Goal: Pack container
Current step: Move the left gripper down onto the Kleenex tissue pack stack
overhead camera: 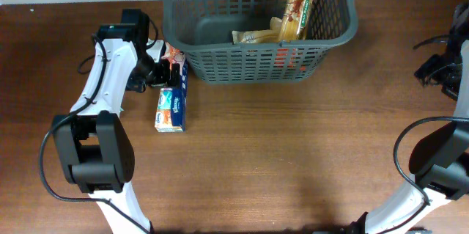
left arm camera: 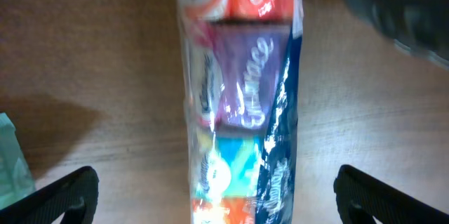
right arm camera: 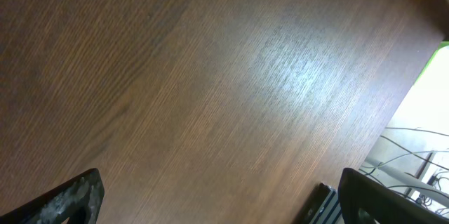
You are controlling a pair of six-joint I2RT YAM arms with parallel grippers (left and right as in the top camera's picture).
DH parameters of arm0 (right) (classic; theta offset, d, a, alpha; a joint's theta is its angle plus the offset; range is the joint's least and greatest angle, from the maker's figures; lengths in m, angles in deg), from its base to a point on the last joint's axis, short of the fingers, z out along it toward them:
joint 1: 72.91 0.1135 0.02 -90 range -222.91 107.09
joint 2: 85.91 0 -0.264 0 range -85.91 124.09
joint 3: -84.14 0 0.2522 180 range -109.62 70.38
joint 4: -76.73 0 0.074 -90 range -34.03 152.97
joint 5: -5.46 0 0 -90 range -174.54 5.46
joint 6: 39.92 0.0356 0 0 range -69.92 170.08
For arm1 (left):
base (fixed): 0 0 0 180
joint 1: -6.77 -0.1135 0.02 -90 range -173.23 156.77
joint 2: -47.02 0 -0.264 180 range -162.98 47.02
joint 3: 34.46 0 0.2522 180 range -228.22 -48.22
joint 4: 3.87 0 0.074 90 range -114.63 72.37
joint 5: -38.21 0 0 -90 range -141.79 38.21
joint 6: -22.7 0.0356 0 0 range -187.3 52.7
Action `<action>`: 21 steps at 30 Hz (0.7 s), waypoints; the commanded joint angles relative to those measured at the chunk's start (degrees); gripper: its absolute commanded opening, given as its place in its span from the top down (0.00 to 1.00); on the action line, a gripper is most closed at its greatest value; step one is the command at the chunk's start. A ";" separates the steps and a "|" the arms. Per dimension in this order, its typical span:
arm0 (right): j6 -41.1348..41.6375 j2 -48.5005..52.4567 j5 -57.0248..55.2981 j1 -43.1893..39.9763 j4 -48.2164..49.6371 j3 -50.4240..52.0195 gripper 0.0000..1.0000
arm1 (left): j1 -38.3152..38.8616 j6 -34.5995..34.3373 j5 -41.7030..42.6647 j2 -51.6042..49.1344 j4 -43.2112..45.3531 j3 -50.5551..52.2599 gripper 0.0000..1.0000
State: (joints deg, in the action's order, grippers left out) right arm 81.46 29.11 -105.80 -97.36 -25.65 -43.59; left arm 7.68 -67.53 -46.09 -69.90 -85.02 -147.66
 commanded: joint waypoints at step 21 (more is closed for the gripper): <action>0.63 -0.42 0.28 -0.33 -0.02 0.31 0.01 | 0.22 -5.62 2.08 -0.50 6.12 6.29 0.01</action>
State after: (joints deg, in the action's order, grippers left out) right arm 81.44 29.11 -105.82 -97.36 -25.65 -43.59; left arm 7.68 -72.58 -45.74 -69.90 -79.89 -143.57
